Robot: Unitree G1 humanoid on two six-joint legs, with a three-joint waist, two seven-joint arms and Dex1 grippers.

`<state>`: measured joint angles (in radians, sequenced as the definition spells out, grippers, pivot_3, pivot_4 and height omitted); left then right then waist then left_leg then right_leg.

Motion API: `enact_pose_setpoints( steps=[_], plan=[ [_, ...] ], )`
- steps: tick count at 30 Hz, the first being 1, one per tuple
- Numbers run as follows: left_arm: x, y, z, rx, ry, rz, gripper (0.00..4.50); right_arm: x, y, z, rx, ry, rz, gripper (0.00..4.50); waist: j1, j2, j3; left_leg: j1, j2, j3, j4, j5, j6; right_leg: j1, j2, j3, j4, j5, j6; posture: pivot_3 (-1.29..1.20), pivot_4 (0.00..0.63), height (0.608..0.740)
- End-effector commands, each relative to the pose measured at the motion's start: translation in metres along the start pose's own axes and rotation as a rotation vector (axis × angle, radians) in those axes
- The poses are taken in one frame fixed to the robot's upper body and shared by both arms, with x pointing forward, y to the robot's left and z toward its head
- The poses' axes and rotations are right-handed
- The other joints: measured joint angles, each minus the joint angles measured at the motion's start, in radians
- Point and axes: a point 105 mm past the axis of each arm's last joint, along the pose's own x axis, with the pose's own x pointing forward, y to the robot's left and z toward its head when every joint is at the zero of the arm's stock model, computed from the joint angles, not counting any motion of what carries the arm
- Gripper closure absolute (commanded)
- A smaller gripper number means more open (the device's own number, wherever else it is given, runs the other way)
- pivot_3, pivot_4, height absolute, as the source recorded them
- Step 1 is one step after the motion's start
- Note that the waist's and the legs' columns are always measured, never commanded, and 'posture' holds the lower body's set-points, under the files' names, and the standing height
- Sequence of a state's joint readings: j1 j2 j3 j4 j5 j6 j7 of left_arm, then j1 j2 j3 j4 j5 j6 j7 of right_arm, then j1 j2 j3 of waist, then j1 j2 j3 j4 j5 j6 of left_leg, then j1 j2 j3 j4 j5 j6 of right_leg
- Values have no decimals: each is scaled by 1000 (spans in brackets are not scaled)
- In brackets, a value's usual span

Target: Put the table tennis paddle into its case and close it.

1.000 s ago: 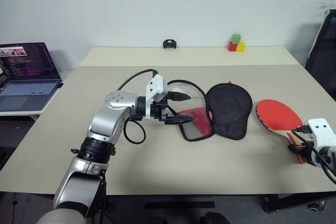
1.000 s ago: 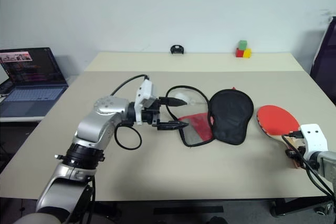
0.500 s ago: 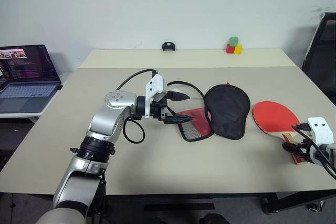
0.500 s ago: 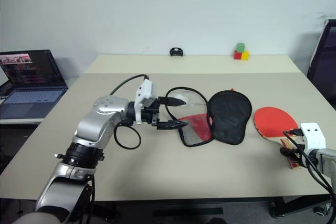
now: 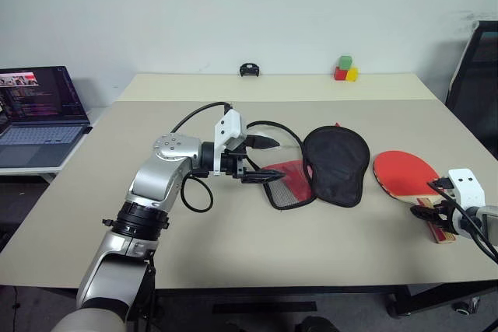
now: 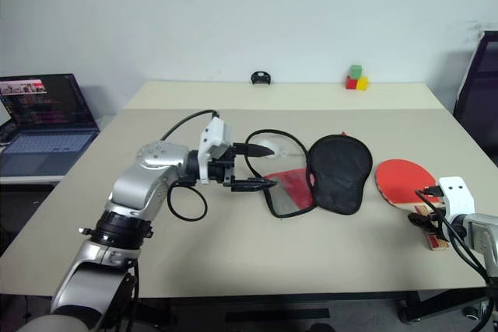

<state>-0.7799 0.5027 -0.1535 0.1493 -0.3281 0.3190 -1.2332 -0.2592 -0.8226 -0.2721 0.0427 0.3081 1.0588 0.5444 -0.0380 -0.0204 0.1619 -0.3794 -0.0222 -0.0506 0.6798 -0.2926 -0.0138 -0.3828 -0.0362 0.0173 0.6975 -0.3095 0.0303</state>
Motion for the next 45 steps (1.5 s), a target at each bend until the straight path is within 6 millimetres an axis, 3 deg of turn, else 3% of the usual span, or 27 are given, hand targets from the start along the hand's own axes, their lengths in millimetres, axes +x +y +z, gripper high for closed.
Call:
enact_pose_setpoints(
  steps=[1, 5, 14, 16, 20, 22, 27, 34, 38, 45],
  plan=[
    [-5, 3, 9, 49, -8, 17, 508, 5, 3, -14, 3, 54, -4, 2410, 1, -1, 0, 0, 0, 0, 0, 0, 0, 0, 0, 0, 0, 0, 0, 0, 150, 740],
    [-9, 5, 6, 45, 0, 38, 508, 5, 0, -16, 27, 47, -40, 3384, 4, -2, -1, 2, 0, -1, 0, 0, 0, 4, 0, -1, -2, 0, 0, 0, 150, 740],
    [-16, 7, 2, 25, 3, 83, 508, -3, -15, 7, 75, -64, -138, 3385, 6, -3, -2, 5, -1, -1, 0, 0, 0, 9, -1, -1, -6, 3, 3, 0, 150, 740],
    [-18, 7, 2, 22, 4, 91, 508, -9, -17, 20, 87, -107, -145, 3385, 6, -2, -1, 5, -1, -1, 0, 0, 0, 9, -1, -1, -8, 3, 3, 0, 150, 740],
    [-32, 11, -5, 6, 31, 139, 508, -37, -13, 74, 86, -266, -128, 3385, 3, 7, 4, 1, -1, 0, -1, 0, 0, 4, -1, 0, -8, 4, 4, 0, 150, 740],
    [-36, 12, -6, 2, 36, 151, 508, -45, -12, 85, 92, -293, -125, 3385, 4, 7, 4, -4, -1, 0, -2, 0, 0, -3, -1, 1, -6, 3, 3, 0, 150, 740],
    [-38, 12, -7, -3, 37, 161, 508, -52, 11, 106, 91, -342, -63, 3385, 9, 7, 4, -12, 0, -2, -3, 0, 0, -6, -1, -2, -10, 2, 1, 0, 150, 740],
    [-40, 13, -8, -7, 40, 179, 508, -31, 83, 108, 183, -340, 62, 3385, 6, 7, 4, -14, -1, -3, -3, 0, 1, -8, -2, -2, -11, 2, 2, 0, 150, 740],
    [-41, 13, -9, -8, 41, 183, 508, -19, 111, 114, 249, -354, 81, 3385, 7, 8, 4, -18, -1, -2, -2, 0, 0, -13, -2, -2, -8, 2, 2, 0, 150, 740],
    [-41, 15, -9, -2, 41, 190, 508, -3, 129, 114, 284, -349, 72, 3385, 8, 8, 4, -22, -2, 0, -1, 2, -4, -22, -2, 0, -2, 2, 1, 0, 150, 740]
  ],
)
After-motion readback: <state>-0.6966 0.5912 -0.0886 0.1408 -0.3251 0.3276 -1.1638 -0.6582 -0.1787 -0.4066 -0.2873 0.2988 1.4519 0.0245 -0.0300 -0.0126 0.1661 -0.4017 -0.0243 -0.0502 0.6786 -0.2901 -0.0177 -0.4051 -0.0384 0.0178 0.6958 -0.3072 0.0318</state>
